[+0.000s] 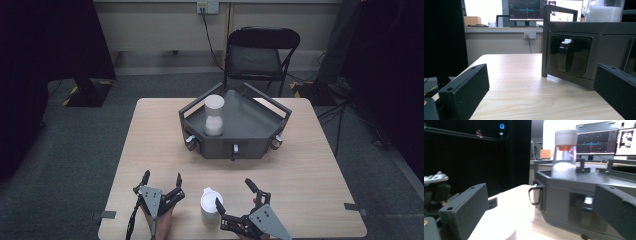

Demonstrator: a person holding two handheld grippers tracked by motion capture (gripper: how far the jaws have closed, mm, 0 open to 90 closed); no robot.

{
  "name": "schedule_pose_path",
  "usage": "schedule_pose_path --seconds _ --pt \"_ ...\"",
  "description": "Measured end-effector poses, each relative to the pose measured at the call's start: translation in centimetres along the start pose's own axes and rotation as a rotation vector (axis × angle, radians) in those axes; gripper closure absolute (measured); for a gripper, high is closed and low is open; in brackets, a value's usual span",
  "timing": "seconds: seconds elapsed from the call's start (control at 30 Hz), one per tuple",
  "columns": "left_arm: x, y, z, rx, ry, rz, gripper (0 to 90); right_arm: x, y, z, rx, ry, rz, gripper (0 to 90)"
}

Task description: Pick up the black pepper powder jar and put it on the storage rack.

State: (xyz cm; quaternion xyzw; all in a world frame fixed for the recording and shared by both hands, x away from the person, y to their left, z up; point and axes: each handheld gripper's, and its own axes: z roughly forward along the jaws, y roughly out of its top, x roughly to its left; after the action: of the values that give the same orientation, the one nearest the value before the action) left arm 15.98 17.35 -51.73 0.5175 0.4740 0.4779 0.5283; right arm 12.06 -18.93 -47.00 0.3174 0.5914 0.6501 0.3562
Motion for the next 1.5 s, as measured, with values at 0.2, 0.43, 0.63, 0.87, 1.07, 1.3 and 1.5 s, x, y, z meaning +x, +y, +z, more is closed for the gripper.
schedule_pose_path --seconds 0.2,0.43,0.63,0.87,1.07,1.3,1.5 --pt "-0.1 0.0 0.0 0.0 0.004 0.001 0.0 0.9 -0.6 0.4 0.024 0.059 0.013 0.3" --pt "-0.1 0.0 0.0 0.0 0.004 0.001 0.0 1.8 -1.4 1.1 0.069 0.097 -0.021 3.8" --pt "-0.1 0.0 0.0 0.0 0.004 0.002 0.0 2.1 -1.9 1.2 0.106 0.103 -0.02 10.3" --pt "-0.2 0.0 0.0 0.0 0.009 0.002 0.0 2.2 -2.1 1.3 0.136 0.106 -0.009 18.3" --pt "-0.2 0.0 0.0 0.0 0.009 0.002 0.0 2.0 -2.1 1.4 0.157 0.114 0.004 26.2" --pt "-0.2 0.0 0.0 0.0 0.009 0.002 0.0 1.8 -2.0 1.4 0.158 0.121 0.007 29.4" --pt "-0.2 0.0 0.0 0.0 0.01 0.002 0.0 1.8 -1.9 1.5 0.164 0.119 0.007 29.6"
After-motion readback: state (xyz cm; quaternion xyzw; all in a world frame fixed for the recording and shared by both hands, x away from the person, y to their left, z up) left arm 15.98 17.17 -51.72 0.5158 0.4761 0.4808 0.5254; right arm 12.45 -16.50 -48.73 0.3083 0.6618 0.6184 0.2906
